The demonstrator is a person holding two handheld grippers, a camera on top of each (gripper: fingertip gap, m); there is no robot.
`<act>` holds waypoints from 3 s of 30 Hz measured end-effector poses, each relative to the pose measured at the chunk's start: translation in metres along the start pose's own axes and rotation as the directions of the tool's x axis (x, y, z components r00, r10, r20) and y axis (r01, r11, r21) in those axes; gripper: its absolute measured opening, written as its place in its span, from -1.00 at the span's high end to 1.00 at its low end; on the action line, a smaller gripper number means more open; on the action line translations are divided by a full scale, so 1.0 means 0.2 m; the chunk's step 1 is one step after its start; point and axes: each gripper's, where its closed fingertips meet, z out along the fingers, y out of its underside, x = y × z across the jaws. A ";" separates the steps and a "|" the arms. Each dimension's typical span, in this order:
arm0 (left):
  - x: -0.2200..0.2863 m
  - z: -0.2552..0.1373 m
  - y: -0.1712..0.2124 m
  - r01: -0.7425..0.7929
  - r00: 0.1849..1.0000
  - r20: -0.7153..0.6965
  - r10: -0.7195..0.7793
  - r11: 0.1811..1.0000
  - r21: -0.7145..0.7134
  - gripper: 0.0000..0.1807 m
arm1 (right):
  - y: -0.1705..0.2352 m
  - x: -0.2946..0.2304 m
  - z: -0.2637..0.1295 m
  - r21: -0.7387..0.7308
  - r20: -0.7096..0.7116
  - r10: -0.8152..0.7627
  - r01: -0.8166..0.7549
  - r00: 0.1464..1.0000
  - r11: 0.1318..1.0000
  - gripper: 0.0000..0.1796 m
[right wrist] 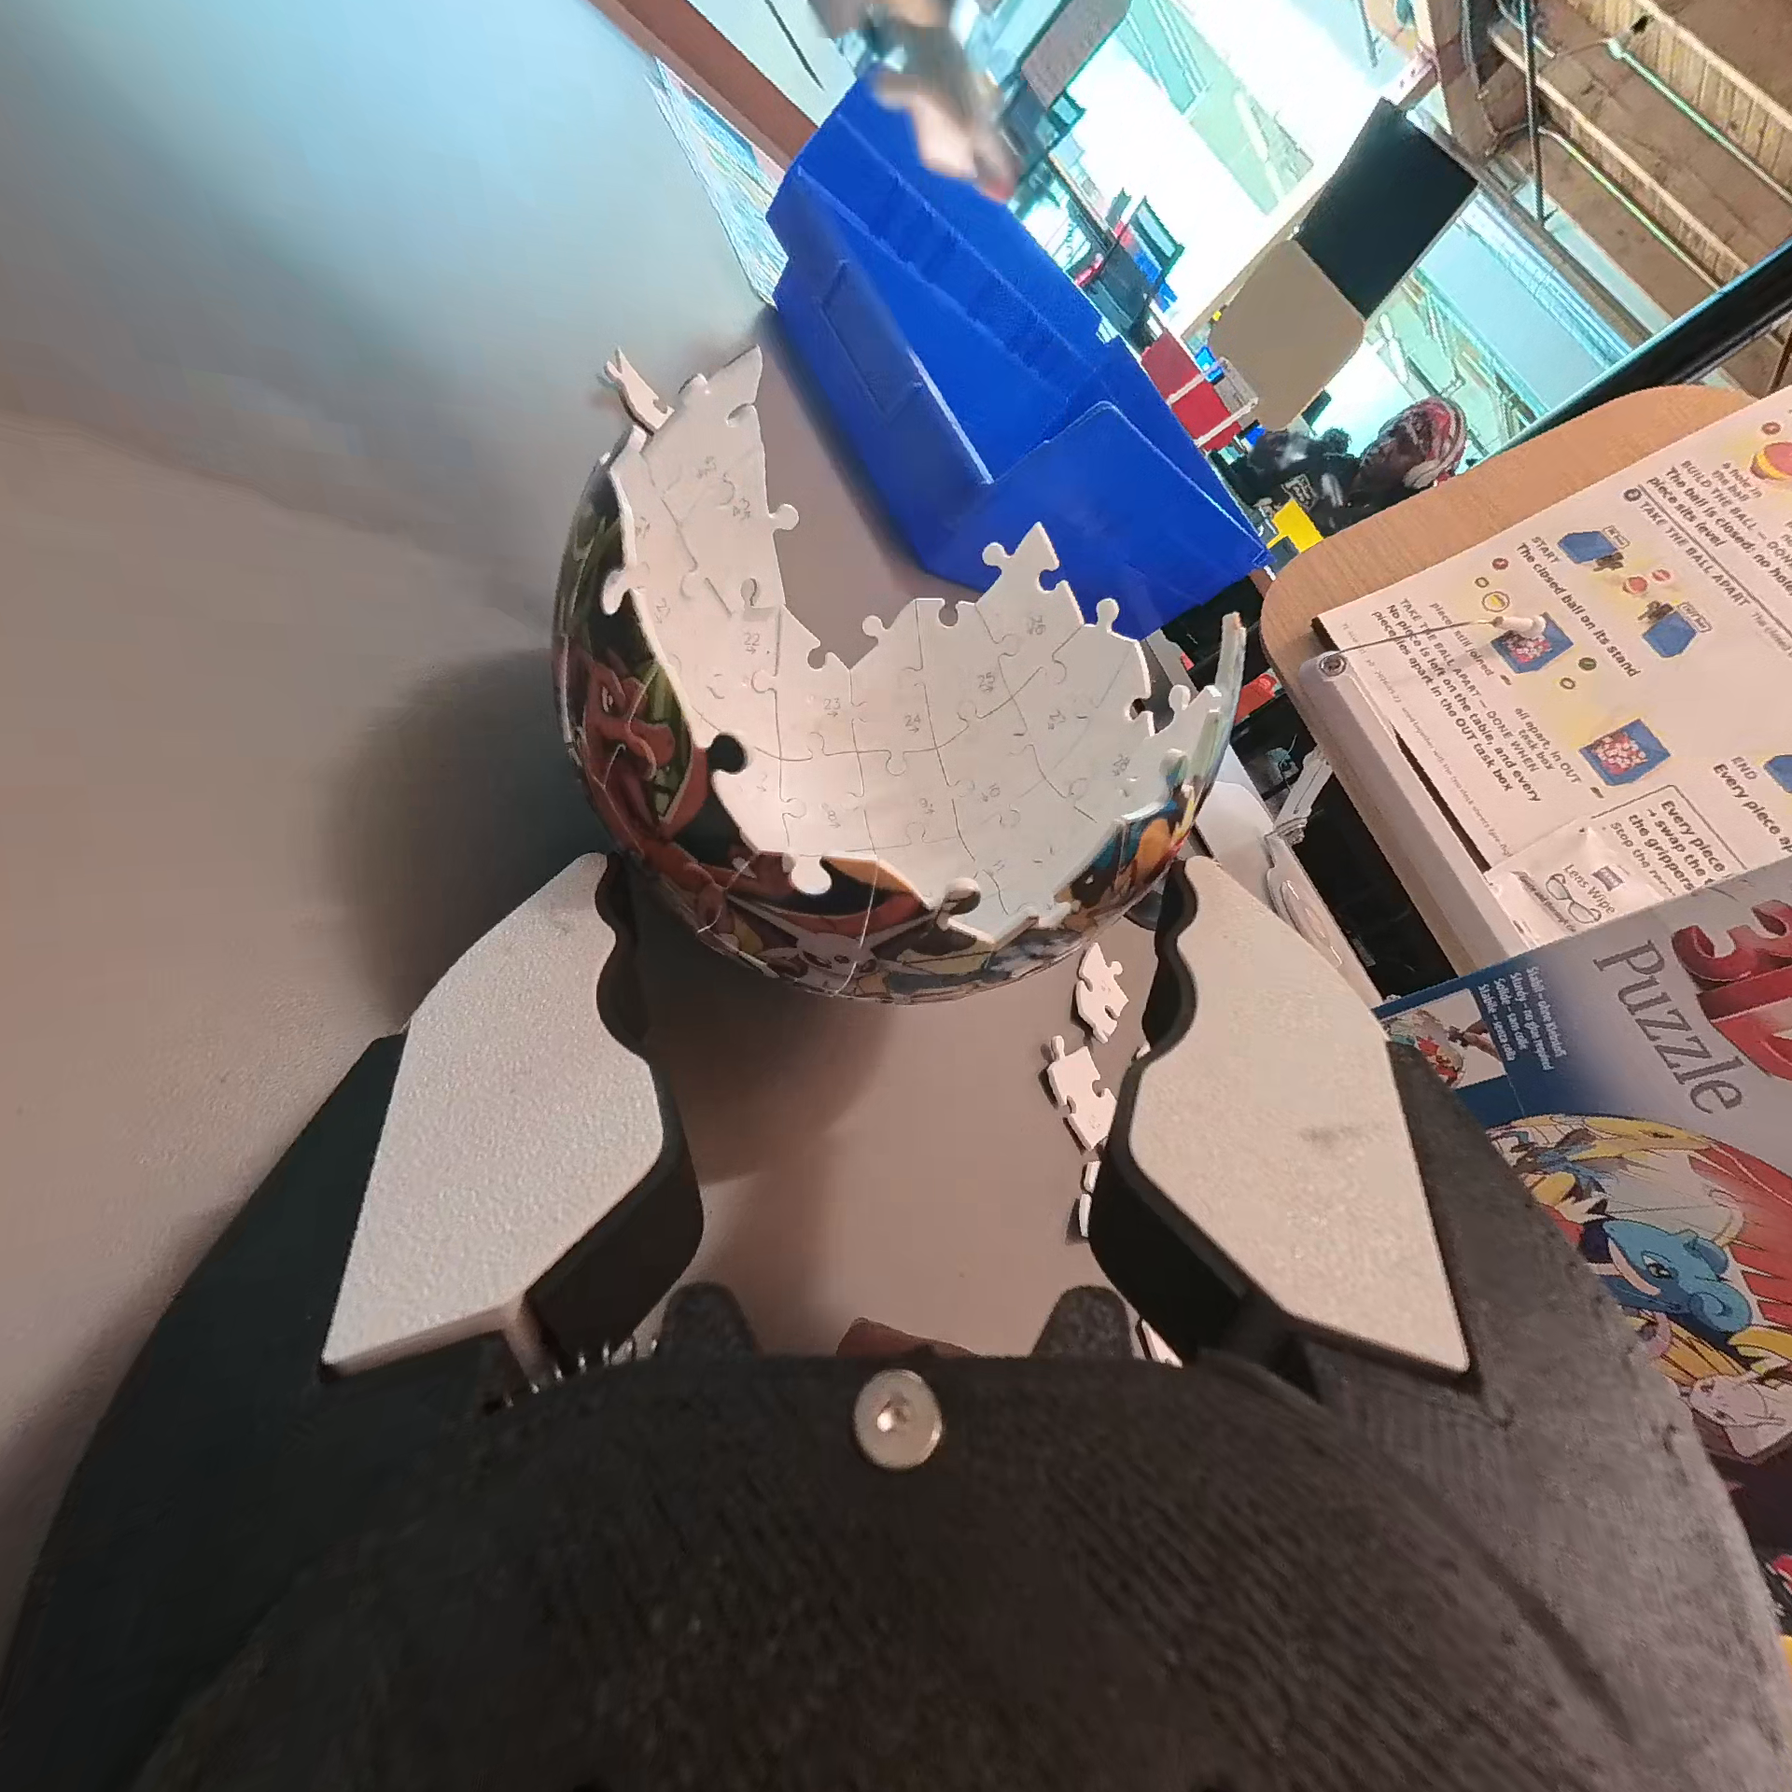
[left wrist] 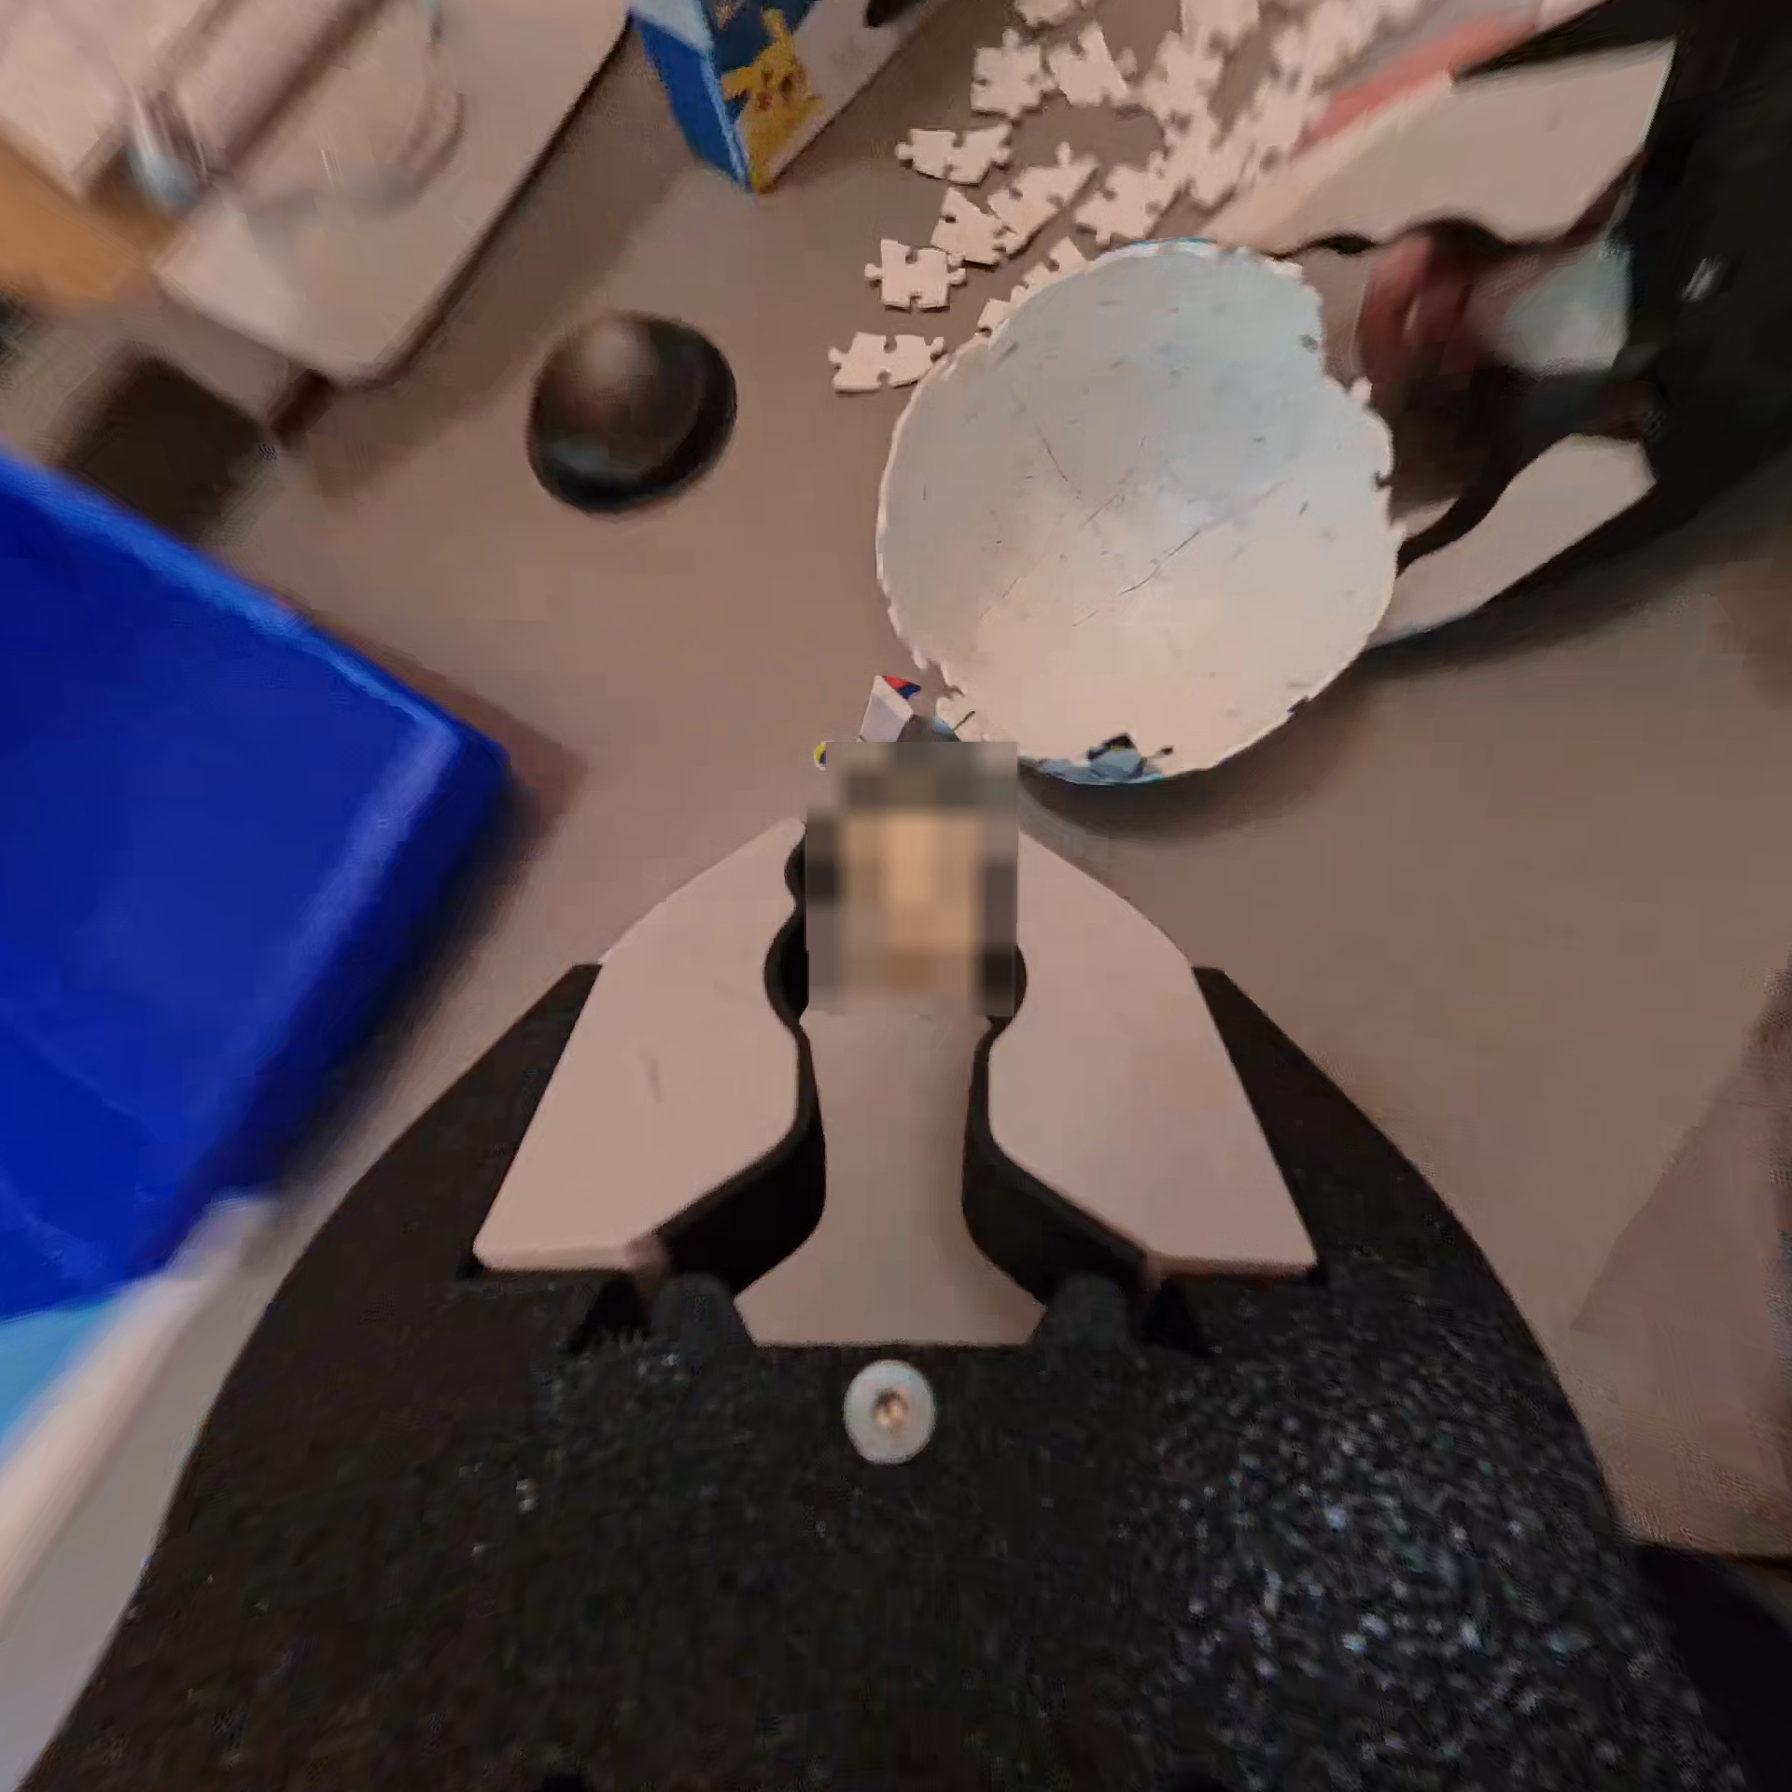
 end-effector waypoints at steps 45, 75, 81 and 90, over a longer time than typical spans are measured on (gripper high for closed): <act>0.21 0.19 0.10 0.541 0.839 -0.118 -0.532 0.837 0.075 0.37 | -0.01 0.00 0.00 0.008 -0.024 -0.045 0.045 0.999 0.999 -0.14; 0.10 0.49 0.11 0.285 0.861 -0.031 -0.507 0.534 -0.796 0.88 | -0.05 -0.04 -0.01 0.008 -0.040 -0.130 0.131 0.991 0.991 -0.10; 0.08 0.48 0.14 0.270 0.870 0.001 -0.493 0.475 -0.837 0.82 | -0.05 -0.04 -0.01 0.007 -0.038 -0.131 0.132 0.991 0.991 -0.10; 0.07 0.51 0.17 0.273 0.832 -0.008 -0.555 0.423 -0.864 0.76 | -0.04 -0.05 -0.01 0.012 -0.025 -0.120 0.120 0.992 0.993 -0.05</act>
